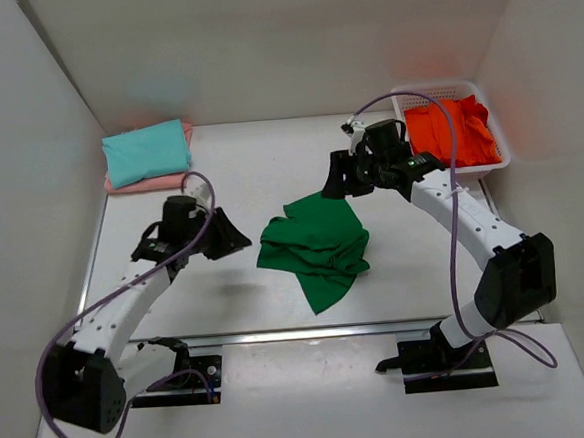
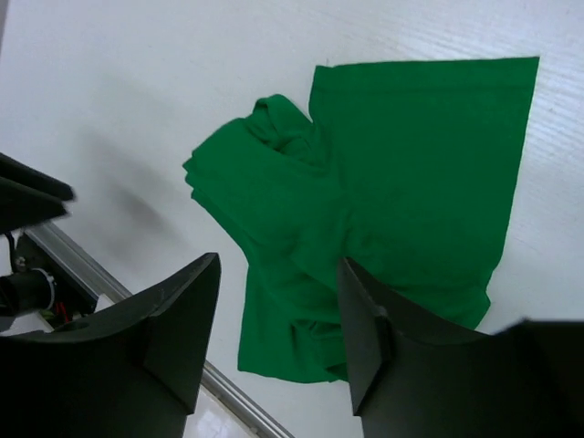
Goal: Fold and stack the t-shirts
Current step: Move the tshirt to the center of the board, then flatten out the tshirt
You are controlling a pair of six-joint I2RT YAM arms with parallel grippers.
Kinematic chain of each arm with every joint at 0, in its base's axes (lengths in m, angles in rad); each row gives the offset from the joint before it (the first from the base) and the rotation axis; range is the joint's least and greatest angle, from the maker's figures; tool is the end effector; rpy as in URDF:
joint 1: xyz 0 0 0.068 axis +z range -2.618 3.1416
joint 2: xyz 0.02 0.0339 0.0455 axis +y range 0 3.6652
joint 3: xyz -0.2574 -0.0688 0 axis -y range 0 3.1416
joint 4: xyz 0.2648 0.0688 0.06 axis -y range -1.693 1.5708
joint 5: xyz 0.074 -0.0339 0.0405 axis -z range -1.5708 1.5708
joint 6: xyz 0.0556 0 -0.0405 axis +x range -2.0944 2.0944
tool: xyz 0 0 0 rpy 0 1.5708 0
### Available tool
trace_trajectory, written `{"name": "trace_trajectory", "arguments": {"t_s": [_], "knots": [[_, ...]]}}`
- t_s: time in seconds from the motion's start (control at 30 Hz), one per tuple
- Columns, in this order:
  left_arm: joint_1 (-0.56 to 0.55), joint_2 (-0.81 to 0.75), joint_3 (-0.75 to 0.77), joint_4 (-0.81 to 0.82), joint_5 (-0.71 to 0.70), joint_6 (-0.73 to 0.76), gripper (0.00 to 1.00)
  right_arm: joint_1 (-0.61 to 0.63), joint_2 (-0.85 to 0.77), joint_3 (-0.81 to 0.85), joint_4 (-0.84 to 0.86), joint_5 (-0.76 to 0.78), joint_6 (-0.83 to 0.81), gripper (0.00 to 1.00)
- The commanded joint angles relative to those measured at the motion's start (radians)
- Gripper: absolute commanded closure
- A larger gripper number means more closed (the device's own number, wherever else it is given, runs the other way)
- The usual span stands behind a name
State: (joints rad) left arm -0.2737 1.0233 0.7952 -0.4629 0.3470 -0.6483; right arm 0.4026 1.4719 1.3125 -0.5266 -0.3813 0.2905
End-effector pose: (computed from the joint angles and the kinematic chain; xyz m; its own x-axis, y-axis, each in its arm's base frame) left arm 0.2402 -0.0871 0.2514 -0.7949 -0.3666 -0.4834 0.0332 0.7693 -0.6381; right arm 0.3256 0.1612 0.3073 -0.7384 -0.0255 -0.6738 -0.4353 0.7812 0.4475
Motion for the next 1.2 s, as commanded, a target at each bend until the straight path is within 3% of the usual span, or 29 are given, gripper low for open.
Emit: {"name": "trace_trajectory", "arguments": {"t_s": [0.0, 0.13, 0.3, 0.53, 0.73, 0.83, 0.93, 0.97, 1.0, 1.07, 1.1, 1.17], "knots": [[-0.080, 0.098, -0.053, 0.151, 0.076, -0.131, 0.57, 0.014, 0.040, 0.051, -0.016, -0.033, -0.094, 0.50], [-0.139, 0.221, -0.053, 0.184, 0.025, -0.152, 0.53, 0.071, 0.151, 0.094, -0.052, -0.037, -0.172, 0.47], [-0.102, 0.262, -0.151, 0.322, -0.048, -0.235, 0.53, 0.113, 0.228, 0.093, -0.027, -0.077, -0.172, 0.48], [-0.133, 0.377, -0.142, 0.374, -0.121, -0.181, 0.52, 0.137, 0.291, 0.062, 0.007, -0.110, -0.178, 0.40], [-0.124, 0.487, -0.168, 0.533, -0.105, -0.163, 0.43, 0.163, 0.340, 0.008, 0.062, -0.166, -0.169, 0.36], [-0.127, 0.549, -0.157, 0.634, -0.077, -0.159, 0.30, 0.174, 0.393, 0.027, 0.073, -0.163, -0.171, 0.33], [-0.130, 0.604, -0.142, 0.699, -0.042, -0.158, 0.31, 0.185, 0.450, 0.059, 0.073, -0.143, -0.159, 0.30], [-0.127, 0.612, -0.145, 0.736, -0.017, -0.160, 0.34, 0.180, 0.473, 0.063, 0.066, -0.139, -0.152, 0.31], [-0.125, 0.624, -0.136, 0.763, 0.010, -0.172, 0.52, 0.179, 0.490, 0.082, 0.068, -0.142, -0.139, 0.42], [-0.119, 0.650, -0.131, 0.785, 0.061, -0.200, 1.00, 0.167, 0.498, 0.087, 0.065, -0.154, -0.128, 0.68], [-0.110, 0.646, -0.128, 0.771, 0.084, -0.206, 1.00, 0.169, 0.496, 0.090, 0.059, -0.159, -0.125, 0.96], [-0.088, 0.608, -0.134, 0.752, 0.101, -0.212, 1.00, 0.150, 0.476, 0.111, 0.007, -0.137, -0.114, 1.00]]}}
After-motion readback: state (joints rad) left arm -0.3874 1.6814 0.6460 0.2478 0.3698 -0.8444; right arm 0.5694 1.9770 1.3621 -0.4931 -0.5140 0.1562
